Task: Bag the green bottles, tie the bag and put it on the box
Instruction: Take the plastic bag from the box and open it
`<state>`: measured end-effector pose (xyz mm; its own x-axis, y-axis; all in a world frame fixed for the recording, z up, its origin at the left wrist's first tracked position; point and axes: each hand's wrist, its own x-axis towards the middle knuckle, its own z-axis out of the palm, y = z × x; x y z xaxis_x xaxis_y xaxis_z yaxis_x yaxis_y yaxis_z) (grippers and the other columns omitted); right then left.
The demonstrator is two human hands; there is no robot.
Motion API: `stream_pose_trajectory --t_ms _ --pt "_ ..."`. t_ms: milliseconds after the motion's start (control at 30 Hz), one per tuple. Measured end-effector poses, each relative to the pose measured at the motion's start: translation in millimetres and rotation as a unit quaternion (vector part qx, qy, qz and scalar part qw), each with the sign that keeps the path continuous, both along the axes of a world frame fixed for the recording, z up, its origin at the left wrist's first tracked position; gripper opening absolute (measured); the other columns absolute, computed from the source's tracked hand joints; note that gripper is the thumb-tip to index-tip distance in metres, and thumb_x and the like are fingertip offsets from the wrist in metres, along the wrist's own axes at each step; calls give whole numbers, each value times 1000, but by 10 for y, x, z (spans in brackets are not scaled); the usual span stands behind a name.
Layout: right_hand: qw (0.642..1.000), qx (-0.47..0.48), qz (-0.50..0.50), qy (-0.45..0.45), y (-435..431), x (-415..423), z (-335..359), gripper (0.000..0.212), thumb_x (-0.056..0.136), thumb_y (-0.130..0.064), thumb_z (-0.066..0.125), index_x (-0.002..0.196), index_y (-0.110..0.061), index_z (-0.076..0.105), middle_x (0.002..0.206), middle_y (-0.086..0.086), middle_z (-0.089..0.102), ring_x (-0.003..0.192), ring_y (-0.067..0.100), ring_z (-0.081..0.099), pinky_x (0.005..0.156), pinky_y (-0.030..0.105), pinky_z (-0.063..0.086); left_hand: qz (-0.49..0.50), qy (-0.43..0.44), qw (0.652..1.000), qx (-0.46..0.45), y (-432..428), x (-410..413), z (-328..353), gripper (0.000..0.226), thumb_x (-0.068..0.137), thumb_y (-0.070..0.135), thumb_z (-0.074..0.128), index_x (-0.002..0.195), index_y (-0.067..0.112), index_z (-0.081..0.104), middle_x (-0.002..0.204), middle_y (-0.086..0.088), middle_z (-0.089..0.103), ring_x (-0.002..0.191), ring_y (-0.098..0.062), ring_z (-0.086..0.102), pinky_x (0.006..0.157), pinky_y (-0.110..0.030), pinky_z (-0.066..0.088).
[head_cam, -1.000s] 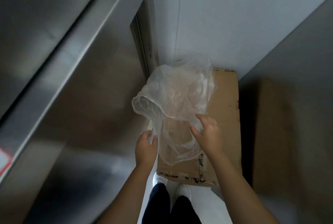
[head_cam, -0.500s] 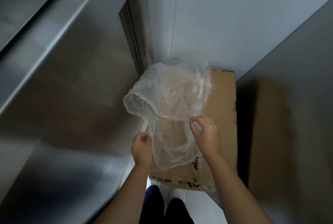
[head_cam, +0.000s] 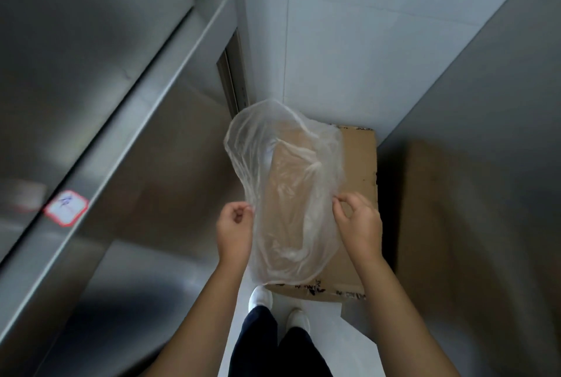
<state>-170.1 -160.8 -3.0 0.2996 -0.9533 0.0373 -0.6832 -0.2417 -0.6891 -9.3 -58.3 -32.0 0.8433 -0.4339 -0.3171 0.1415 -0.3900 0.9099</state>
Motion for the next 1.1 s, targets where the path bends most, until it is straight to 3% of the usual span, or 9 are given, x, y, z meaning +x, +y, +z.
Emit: stream_pose_trajectory --t_ms 200,400,533,733,800,900,1000,1033,1100 --pt "998 29 -37 -31 265 -326 438 14 87 -14 57 96 -13 67 89 -6 62 85 9 56 75 24 44 -44 -29 997 -59 134 -180 602 22 81 3 62 71 22 56 69 3 59 59 3 54 57 -6 41" --pt "997 22 -61 -47 588 -658 729 13 86 -13 57 94 -13 67 85 -6 63 78 9 57 70 21 41 -95 -38 991 -82 327 -413 1017 20 85 5 56 74 21 56 69 0 62 61 -2 57 67 -21 45" --pt "997 9 -67 -38 818 -858 860 14 85 -11 59 95 -10 68 85 0 66 74 10 56 68 21 41 -166 -64 981 -78 411 -574 1231 18 87 9 54 73 19 57 64 0 60 54 2 53 66 -25 44" --pt "991 22 -132 -20 1266 -1111 926 14 86 -15 57 95 -12 67 85 -2 67 72 13 59 67 25 47 -264 -59 960 -67 529 -741 1289 11 86 12 57 75 13 59 60 -2 55 54 -8 50 64 -33 45" --pt "985 24 -171 -6 1470 -1178 919 14 86 -14 58 95 -11 67 84 -1 67 69 12 58 63 18 45 -313 -52 946 -64 582 -830 1279 10 86 12 58 77 7 59 60 -5 54 54 -10 49 61 -31 44" --pt "975 32 -220 -11 1817 -1263 879 11 84 -12 59 91 -10 68 78 -1 66 65 12 57 59 11 39 -387 -67 917 -72 686 -994 1259 10 86 11 57 76 8 57 59 -4 51 46 -2 42 50 -13 37" --pt "958 73 -276 -26 2175 -1329 826 11 85 -13 59 91 -11 68 75 -5 63 67 11 57 60 6 38 -445 -68 890 -74 808 -1151 1210 15 86 13 57 72 16 56 60 -3 52 52 -8 44 50 -12 36" --pt "950 82 -299 -33 2296 -1349 803 12 85 -13 59 92 -12 68 75 -5 63 67 11 56 61 7 39 -463 -59 881 -74 860 -1198 1177 18 86 13 57 70 19 55 59 -2 51 53 -10 45 50 -12 36" --pt "927 101 -354 -69 2531 -1397 769 13 84 -13 59 93 -12 68 77 -1 66 69 15 60 68 19 50 -506 -41 859 -69 973 -1294 1126 18 87 14 57 70 20 54 60 -1 52 55 -12 46 52 -12 38"
